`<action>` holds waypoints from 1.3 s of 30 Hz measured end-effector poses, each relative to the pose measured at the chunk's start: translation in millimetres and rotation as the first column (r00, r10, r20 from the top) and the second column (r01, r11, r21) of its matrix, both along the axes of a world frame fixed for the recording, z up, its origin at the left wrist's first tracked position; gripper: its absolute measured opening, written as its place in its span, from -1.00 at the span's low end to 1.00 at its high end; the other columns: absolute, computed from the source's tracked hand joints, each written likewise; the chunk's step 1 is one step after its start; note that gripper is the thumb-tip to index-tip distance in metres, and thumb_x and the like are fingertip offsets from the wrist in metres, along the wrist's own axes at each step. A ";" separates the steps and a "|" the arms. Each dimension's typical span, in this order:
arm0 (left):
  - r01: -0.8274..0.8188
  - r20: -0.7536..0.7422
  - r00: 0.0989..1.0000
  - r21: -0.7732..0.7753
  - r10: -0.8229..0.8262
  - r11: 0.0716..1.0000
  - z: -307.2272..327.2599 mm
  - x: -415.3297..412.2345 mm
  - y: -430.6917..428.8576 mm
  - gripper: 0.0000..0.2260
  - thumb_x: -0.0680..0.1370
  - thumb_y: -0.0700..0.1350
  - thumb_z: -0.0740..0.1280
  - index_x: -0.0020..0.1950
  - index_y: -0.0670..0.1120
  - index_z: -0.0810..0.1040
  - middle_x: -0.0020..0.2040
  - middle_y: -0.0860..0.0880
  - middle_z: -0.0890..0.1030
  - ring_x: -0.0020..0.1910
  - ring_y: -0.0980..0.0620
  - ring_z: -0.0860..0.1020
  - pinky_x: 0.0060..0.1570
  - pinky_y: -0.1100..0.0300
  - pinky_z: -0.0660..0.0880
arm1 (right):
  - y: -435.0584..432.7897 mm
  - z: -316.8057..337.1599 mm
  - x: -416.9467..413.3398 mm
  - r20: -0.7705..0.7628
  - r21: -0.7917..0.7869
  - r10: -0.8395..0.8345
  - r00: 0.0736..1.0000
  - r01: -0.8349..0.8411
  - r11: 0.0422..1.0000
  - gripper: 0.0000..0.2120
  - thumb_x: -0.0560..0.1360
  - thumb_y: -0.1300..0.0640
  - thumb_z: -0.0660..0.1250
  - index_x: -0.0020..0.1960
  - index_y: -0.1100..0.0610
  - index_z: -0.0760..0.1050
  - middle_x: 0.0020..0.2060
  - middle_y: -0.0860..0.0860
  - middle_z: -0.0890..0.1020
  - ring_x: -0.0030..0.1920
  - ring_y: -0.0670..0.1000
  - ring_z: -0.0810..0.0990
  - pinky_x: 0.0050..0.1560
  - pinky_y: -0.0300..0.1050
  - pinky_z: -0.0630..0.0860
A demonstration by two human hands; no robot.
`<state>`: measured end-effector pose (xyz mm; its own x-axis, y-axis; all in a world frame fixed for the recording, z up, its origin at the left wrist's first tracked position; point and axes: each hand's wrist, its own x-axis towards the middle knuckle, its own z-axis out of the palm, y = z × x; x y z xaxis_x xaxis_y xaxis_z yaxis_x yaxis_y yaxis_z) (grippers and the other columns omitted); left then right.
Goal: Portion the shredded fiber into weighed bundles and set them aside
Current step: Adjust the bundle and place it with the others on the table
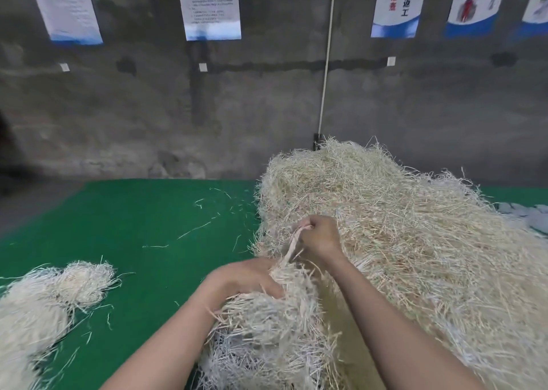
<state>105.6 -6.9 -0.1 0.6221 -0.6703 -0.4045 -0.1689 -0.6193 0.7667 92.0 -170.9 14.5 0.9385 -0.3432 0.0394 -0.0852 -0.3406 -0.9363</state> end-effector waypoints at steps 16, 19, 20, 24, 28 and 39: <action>-0.854 -0.751 0.354 -0.502 0.557 -0.135 15.5 5.6 13.4 -0.79 0.60 -0.18 0.21 0.19 -0.15 0.52 0.07 -0.15 0.61 -0.18 -0.01 0.60 -0.20 0.13 0.54 | -19.2 20.6 -25.3 -0.023 -0.459 0.176 0.984 -0.167 0.872 -0.48 0.46 0.39 0.27 0.36 0.06 0.37 0.29 -0.01 0.48 -0.11 -0.21 0.60 -0.19 -0.31 0.54; -0.785 -0.703 0.482 -0.612 0.523 -0.099 40.0 -8.9 3.9 -0.82 0.61 -0.24 0.16 -0.05 -0.16 0.55 -0.14 -0.11 0.59 -0.39 0.03 0.60 -0.45 0.20 0.55 | -8.6 53.1 -34.0 0.534 -0.184 0.078 0.842 0.025 0.983 -0.42 0.49 0.11 0.31 0.44 -0.15 0.20 0.44 -0.13 0.24 0.16 -0.33 0.45 0.18 -0.15 0.49; -0.757 -0.575 0.537 -0.651 0.617 0.052 45.2 -14.1 -0.5 -0.84 0.60 -0.26 0.18 -0.02 -0.15 0.56 -0.10 -0.10 0.59 -0.40 0.04 0.58 -0.40 0.20 0.55 | -1.8 59.1 -37.9 0.580 -0.210 0.178 0.795 -0.064 0.975 -0.34 0.46 -0.06 0.32 0.45 -0.29 0.07 0.50 -0.21 0.04 0.41 -0.20 0.24 0.35 0.04 0.27; -0.276 0.469 0.762 -0.388 0.446 0.879 48.8 -36.6 -21.6 -0.82 0.43 -0.29 0.33 -0.23 -0.01 0.58 -0.28 0.03 0.62 -0.38 0.12 0.52 -0.31 0.22 0.57 | 22.4 57.8 -43.0 0.324 -0.439 0.497 0.805 -0.338 0.833 -0.44 0.42 -0.23 0.29 0.38 -0.37 0.18 0.48 -0.24 0.01 0.48 -0.15 0.03 0.36 0.11 0.05; -0.292 0.690 0.484 -0.453 0.539 0.842 44.4 -47.6 -29.7 -0.54 0.35 -0.32 0.37 0.20 0.00 0.46 0.10 0.20 0.47 0.07 0.19 0.44 0.16 0.38 0.32 | 34.5 36.5 -50.6 0.346 0.061 0.353 0.870 -0.396 0.916 -0.51 0.45 -0.23 0.20 0.23 0.03 0.53 0.11 -0.09 0.60 0.06 -0.18 0.56 0.07 -0.21 0.55; -0.298 -0.004 0.592 -0.930 0.806 0.214 24.1 -96.4 -5.6 -0.79 0.43 -0.12 0.34 0.04 0.02 0.59 0.03 0.16 0.64 0.04 0.21 0.58 0.01 0.40 0.50 | 11.8 16.6 -52.2 0.144 0.549 -0.249 0.958 0.132 0.826 -0.45 0.41 0.02 0.40 0.28 0.31 0.41 0.22 0.14 0.50 0.18 0.09 0.46 0.06 -0.18 0.34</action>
<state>9.2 -12.5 24.0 0.8711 0.1341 0.4723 -0.4892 0.1548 0.8583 39.8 -159.0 31.1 0.8435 -0.5368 -0.0203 0.1129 0.2142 -0.9702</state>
